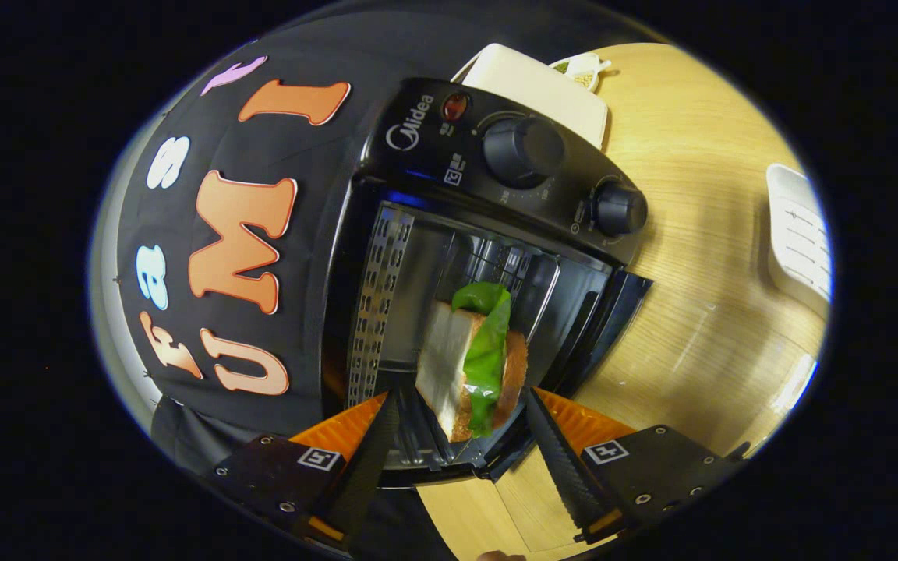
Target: Open the toaster oven, put the food inside, and close the toaster oven door.
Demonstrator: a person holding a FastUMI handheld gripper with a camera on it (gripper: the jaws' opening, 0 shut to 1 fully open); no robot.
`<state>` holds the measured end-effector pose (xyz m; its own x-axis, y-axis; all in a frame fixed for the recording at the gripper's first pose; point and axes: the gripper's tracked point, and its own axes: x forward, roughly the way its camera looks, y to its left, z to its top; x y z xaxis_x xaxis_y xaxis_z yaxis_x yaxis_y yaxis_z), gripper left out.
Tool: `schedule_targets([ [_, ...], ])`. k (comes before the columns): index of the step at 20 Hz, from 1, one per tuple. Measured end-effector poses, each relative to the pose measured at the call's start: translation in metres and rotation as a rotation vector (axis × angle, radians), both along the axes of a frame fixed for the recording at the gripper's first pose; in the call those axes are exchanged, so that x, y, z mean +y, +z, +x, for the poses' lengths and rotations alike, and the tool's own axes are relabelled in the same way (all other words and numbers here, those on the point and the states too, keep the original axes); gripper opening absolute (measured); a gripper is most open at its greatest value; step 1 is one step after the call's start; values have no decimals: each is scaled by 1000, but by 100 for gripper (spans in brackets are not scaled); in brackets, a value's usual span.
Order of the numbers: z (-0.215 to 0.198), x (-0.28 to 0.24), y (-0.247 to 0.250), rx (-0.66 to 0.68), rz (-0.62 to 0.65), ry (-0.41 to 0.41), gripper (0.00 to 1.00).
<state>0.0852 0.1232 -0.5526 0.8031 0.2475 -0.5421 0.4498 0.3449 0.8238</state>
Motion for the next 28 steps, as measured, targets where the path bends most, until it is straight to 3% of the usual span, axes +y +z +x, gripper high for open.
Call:
schedule_targets([
  [5, -56, -6, 21, 1, -149, 138, 98],
  [11, -133, -27, 49, -25, -466, 354, 98],
  [15, -177, -30, 28, -2, -731, 545, 98],
  [18, -186, -32, 1, 42, -879, 658, 98],
  [22, -194, -16, -34, 77, -973, 762, 99],
  [28, -184, -13, -73, 141, -1050, 802, 99],
])
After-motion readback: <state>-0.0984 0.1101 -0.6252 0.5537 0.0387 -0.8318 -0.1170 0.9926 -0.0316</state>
